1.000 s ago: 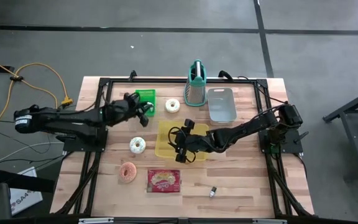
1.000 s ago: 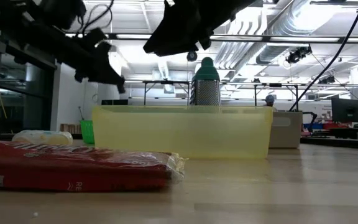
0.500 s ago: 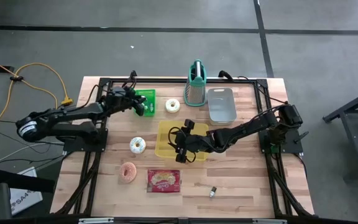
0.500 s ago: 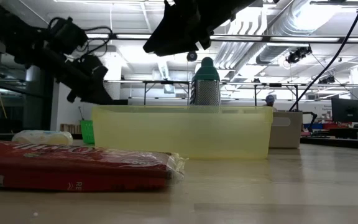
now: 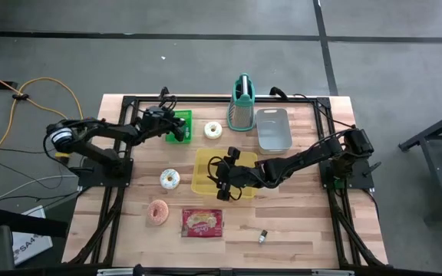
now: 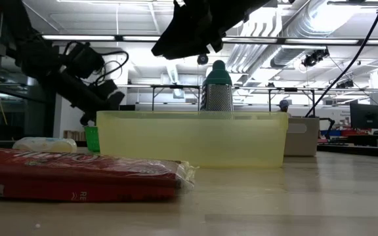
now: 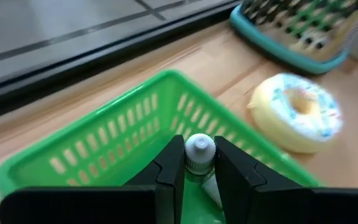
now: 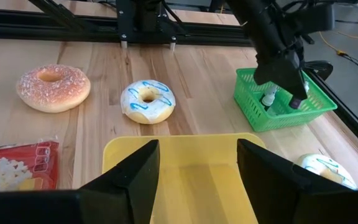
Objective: Pick & Place Food Item
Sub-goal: Put the purple food coloring bottle into the green bin
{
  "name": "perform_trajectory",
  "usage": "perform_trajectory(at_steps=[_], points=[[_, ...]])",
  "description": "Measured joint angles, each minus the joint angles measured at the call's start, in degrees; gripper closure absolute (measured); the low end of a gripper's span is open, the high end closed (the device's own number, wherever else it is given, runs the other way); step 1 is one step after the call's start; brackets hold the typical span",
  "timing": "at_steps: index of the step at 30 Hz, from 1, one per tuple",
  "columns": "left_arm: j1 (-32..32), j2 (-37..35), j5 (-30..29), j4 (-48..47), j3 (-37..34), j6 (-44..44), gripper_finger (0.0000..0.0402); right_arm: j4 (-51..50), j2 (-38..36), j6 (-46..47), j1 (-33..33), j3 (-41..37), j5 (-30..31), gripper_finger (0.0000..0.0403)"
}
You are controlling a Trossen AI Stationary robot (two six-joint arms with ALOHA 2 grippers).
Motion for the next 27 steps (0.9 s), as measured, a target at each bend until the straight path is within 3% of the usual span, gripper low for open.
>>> perform_trajectory(at_steps=[27], points=[[1.25,0.60,-0.18,0.35,0.09,0.57,0.0308,-0.08,0.00,0.00,0.00,0.00,-0.02,0.0202]])
